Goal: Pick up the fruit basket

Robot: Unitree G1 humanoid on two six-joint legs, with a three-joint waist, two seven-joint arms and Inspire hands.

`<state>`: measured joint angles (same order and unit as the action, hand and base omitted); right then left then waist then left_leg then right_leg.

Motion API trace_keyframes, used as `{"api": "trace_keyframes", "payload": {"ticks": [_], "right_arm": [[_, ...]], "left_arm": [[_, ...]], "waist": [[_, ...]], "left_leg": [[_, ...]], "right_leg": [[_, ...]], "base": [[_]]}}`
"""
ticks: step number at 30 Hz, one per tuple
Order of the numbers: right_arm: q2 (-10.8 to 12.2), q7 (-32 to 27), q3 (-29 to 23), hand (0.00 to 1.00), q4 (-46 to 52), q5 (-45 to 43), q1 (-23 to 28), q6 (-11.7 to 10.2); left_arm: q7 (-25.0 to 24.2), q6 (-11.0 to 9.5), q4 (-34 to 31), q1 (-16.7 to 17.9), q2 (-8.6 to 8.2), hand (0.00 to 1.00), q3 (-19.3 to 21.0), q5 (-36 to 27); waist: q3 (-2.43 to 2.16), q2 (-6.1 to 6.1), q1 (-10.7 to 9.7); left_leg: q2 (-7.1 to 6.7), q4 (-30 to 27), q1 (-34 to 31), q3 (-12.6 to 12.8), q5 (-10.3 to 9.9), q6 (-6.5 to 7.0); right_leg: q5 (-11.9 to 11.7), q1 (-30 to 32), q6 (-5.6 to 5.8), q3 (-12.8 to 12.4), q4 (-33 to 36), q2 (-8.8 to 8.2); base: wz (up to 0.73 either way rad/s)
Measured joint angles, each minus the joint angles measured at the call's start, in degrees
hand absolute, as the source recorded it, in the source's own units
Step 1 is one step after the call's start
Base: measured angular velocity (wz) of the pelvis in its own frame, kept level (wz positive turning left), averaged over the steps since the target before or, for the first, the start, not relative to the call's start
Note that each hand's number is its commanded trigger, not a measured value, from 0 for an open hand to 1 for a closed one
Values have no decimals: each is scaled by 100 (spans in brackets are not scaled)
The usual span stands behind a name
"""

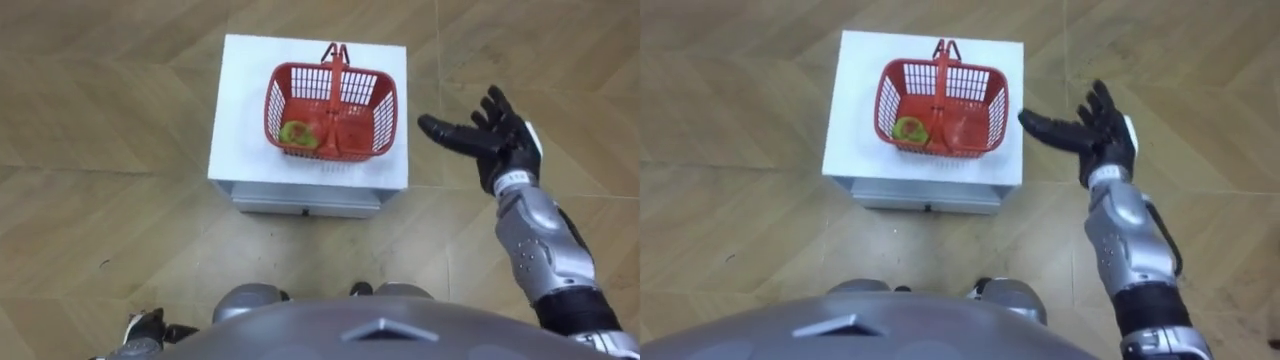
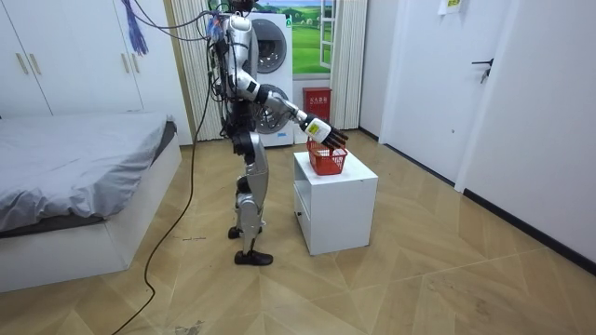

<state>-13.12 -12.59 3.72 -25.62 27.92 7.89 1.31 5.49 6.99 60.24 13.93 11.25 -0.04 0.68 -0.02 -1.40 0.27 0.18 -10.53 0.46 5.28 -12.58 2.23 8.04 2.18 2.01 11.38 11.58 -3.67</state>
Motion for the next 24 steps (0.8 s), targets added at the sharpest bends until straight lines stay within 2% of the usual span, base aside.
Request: {"api": "trace_keyframes", "payload": {"ticks": [2,4,6,11,14,16,20,22,24], "right_arm": [[0,-126,-51,0,-343,-138,23,-20],[1,-228,-54,0,-598,-405,112,-94],[67,-333,-88,0,-1166,-682,254,-183],[219,-396,-247,0,-2460,-1577,247,-206],[234,-388,-284,0,-3210,-1704,276,-197],[242,-317,-284,0,-3571,-1703,283,-125],[267,97,-287,0,-4167,-2035,276,79],[266,275,-277,0,-4365,-2487,278,243],[276,528,-277,0,-4460,-2942,272,513]], "left_arm": [[65,-34,-16,1,-15,0,6,-6],[72,-65,-60,-25,-41,0,95,-24],[136,-180,-81,-80,-98,0,226,-56],[154,-266,-53,-199,-156,0,233,-43],[154,-314,-22,-185,-163,0,234,-43],[135,-302,2,-147,-163,0,255,-30],[16,-96,-8,-61,-173,0,421,74],[9,22,-2,-37,-173,0,435,154],[1,197,6,-6,-172,0,432,334]], "waist": [[-10,20,2],[-10,25,-54],[-12,11,-73],[-13,13,-144],[4,42,-137],[12,41,-130],[15,39,-139],[14,36,-128],[16,36,-138]], "left_leg": [[8,65,77,98,0,0],[9,86,105,92,4,-6],[12,115,219,90,3,-8],[24,130,253,71,-10,-27],[37,143,319,72,-17,-39],[44,205,387,84,-26,-51],[57,186,431,85,-37,-64],[58,182,443,89,-37,-64],[58,187,482,82,-40,-66]], "right_leg": [[1,-5,2,-61,-2,21],[1,-29,2,-47,-13,22],[1,-177,3,-25,-110,30],[5,-211,7,-39,-109,47],[5,-281,6,-39,-123,67],[5,-345,6,-47,-161,83],[6,-390,4,-40,-189,98],[6,-393,4,-43,-184,100],[6,-426,4,-42,-184,101]], "base": [[-23],[-3],[4],[1],[0],[-3],[-1],[0],[0]]}}
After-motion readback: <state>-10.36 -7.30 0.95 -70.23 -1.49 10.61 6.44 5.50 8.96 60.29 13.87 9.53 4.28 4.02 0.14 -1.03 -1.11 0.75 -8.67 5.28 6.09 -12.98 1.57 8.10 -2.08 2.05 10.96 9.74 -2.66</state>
